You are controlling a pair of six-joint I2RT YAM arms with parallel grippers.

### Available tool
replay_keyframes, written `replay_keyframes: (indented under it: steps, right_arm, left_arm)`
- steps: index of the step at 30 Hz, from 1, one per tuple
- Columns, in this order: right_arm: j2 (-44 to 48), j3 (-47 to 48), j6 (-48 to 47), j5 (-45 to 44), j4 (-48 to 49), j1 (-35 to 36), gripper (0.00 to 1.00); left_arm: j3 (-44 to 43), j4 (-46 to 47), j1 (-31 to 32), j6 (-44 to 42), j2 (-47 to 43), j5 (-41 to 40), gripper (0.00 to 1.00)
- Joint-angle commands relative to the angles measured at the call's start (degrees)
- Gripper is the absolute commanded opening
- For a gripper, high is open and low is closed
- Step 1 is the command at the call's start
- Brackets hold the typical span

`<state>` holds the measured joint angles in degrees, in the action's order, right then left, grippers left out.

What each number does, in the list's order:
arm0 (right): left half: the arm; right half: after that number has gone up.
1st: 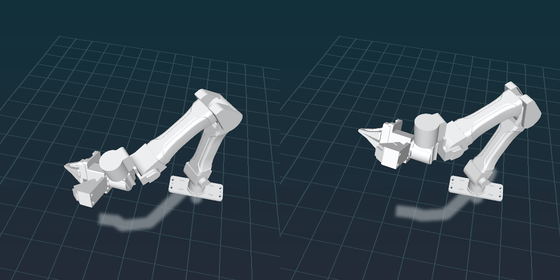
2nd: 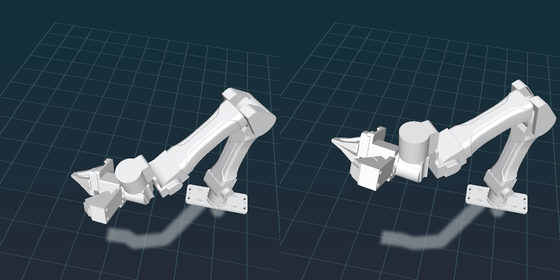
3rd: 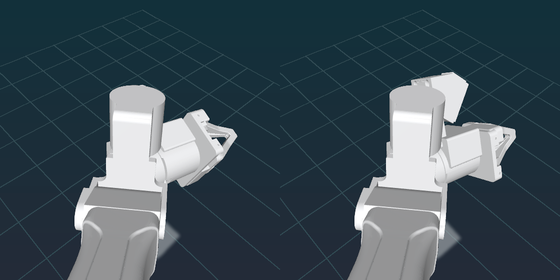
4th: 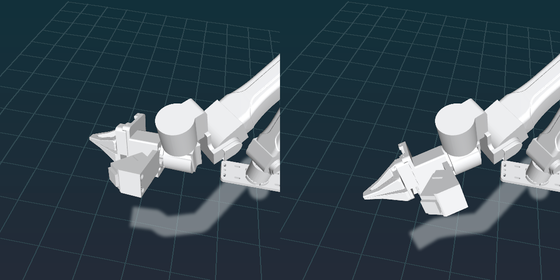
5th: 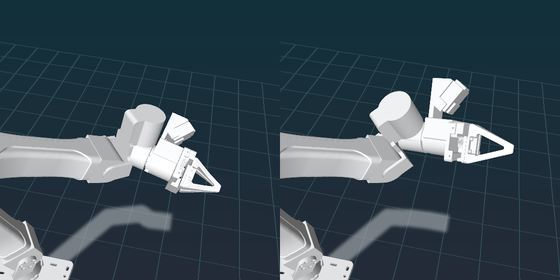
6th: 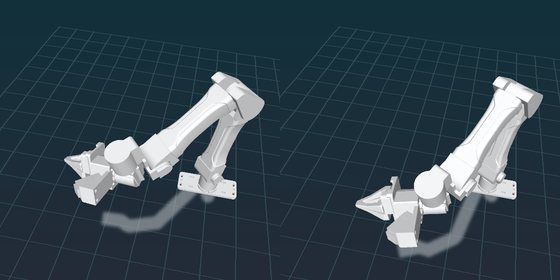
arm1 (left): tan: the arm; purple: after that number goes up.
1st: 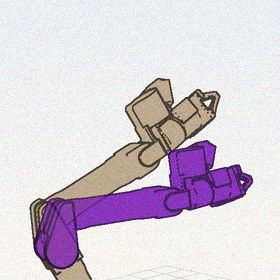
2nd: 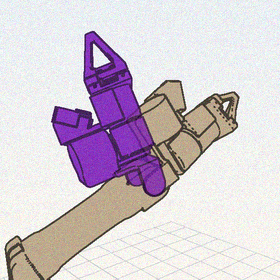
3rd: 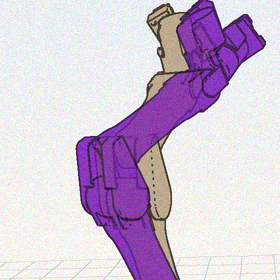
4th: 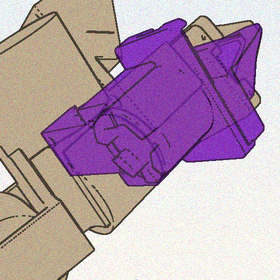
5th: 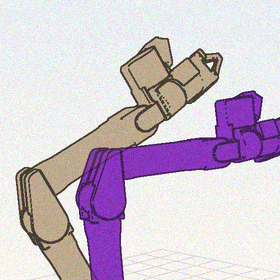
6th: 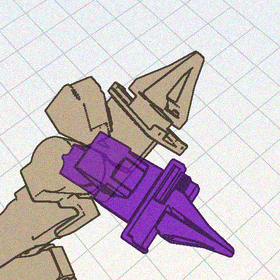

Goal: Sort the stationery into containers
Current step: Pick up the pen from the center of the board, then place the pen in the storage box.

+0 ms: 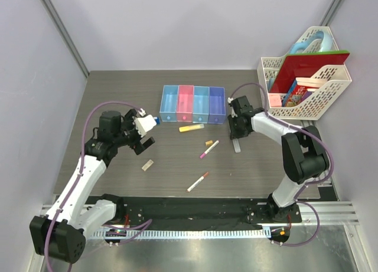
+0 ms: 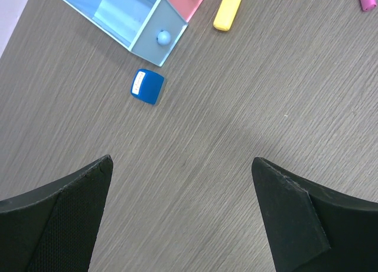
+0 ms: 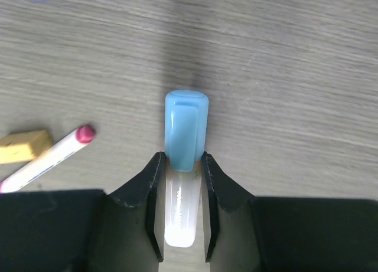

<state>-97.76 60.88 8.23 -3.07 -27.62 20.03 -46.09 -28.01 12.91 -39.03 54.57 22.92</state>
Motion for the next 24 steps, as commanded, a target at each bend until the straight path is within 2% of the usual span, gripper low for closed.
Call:
replay_keyframes:
  steps: [1,7,16,21,24]
  right_arm:
    - [5.99,5.99,-1.02,0.52,-2.35,-0.26,0.01]
    - [3.19,17.22,0.21,0.52,-2.62,-0.26,0.01]
    - [-12.79,37.79,2.84,1.75,-1.57,-0.17,0.01]
    - [-20.45,44.14,3.46,2.10,-0.60,-0.17,0.01]
    - [-23.26,44.85,3.55,2.10,0.98,-0.17,0.01]
  left_arm:
    - [1.08,0.59,0.10,1.67,-1.74,-0.33,1.00]
    - [4.51,2.78,0.19,3.78,-3.14,-1.12,1.00]
    - [6.53,2.08,0.19,5.10,-5.43,-2.96,1.00]
    - [7.06,1.20,0.19,5.10,-6.57,-3.67,1.00]
    - [7.15,1.20,0.19,5.10,-6.75,-3.85,1.00]
